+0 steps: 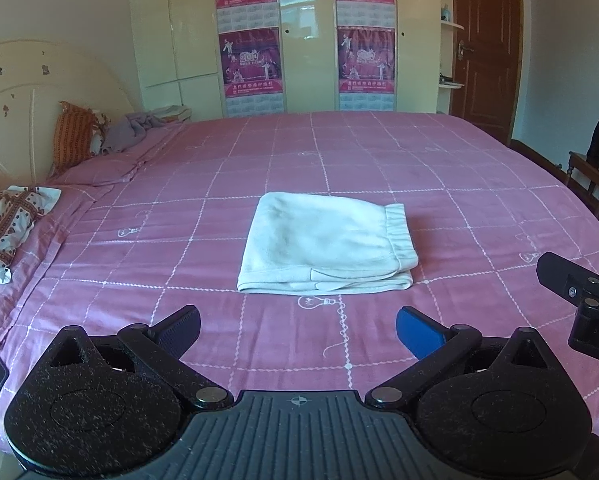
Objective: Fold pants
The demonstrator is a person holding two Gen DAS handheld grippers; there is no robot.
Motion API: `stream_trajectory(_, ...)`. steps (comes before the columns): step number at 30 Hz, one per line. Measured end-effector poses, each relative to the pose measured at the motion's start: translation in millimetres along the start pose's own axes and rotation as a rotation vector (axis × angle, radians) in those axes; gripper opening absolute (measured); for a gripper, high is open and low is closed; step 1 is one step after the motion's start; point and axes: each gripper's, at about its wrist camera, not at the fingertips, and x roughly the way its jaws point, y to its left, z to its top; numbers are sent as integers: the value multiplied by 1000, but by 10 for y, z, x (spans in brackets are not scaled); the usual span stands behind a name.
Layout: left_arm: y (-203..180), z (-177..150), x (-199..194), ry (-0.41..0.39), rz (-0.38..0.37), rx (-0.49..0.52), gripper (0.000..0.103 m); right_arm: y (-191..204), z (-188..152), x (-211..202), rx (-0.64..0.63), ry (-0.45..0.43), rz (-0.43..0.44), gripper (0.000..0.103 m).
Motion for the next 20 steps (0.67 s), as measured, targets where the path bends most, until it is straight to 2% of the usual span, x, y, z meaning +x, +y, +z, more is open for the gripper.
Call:
stream_trajectory(12, -58, 15, 133, 22, -14, 2, 103, 5, -39, 41, 5, 8, -12, 103)
stream_trajectory(20, -23, 55, 330, -2, -44, -6, 103, -16, -100, 192, 12, 28, -54, 103)
